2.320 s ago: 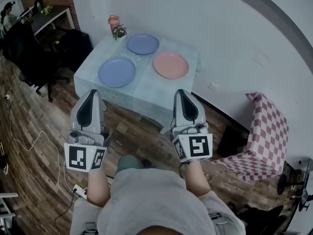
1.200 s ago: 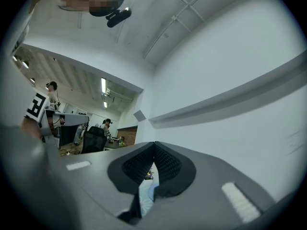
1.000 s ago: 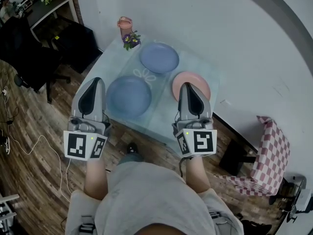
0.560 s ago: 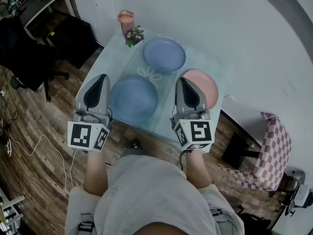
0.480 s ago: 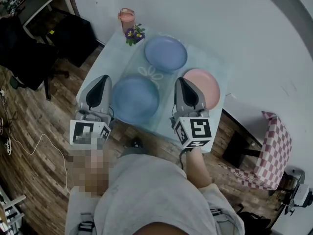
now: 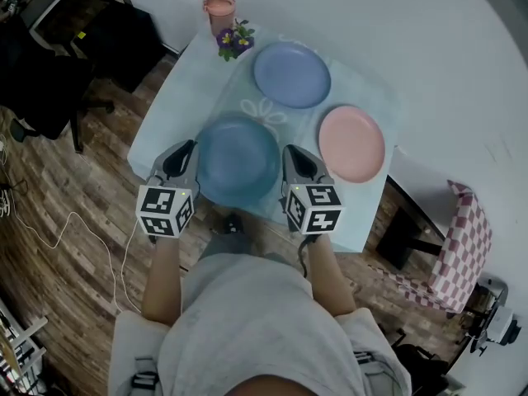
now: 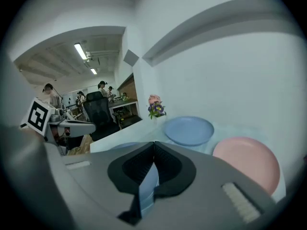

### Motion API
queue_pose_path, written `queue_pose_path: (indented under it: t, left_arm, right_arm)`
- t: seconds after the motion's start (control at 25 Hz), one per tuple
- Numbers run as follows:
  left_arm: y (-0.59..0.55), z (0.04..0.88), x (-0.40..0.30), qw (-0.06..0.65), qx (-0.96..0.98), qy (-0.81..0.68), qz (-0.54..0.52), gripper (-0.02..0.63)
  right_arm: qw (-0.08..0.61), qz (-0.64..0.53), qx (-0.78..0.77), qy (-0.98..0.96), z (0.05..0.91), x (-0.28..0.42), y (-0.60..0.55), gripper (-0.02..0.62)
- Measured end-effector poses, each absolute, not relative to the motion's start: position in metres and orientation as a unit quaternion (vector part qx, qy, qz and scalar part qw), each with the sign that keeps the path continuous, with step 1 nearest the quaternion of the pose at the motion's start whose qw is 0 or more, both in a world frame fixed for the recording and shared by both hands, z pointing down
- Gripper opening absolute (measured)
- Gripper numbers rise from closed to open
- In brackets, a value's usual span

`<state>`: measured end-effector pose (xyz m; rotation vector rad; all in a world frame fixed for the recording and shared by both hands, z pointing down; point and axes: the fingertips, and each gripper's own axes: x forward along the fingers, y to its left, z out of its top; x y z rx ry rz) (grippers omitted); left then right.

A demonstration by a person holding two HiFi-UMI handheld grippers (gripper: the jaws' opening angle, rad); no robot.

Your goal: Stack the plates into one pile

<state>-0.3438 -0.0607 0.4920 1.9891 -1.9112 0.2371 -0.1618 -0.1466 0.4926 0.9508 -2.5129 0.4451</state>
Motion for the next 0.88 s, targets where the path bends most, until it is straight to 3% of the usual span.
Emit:
queue_pose_path:
  t: [0.16,0.48,0.76,0.88]
  left_arm:
    - [-0.056,0.535,-0.353,0.239,0.695,-0.67,0.108,0.077]
    - [-0.051,0.599,-0.362,0.316,0.672,-0.656,0.138,0.128]
    - [-0.048,0.632,-0.36,0.35,0.663,-0.642,0.158,0.135]
    - [-0.046,0.643,-0.357,0.361,0.658,-0.639,0.17,0.135]
  right_arm:
    - [0.24,0.212,0.346,-0.882,0.534,-0.16,-0.144,0.026]
    - [0.291,0.278,0.37,-0.837,0.598,-0.147,-0.142,0.108]
    - [0.31,0.308,0.365,-0.822,0.627,-0.149,-0.133,0.11]
    - [0.313,0.308,0.369,-0.819,0.631,-0.149,-0.132,0.068]
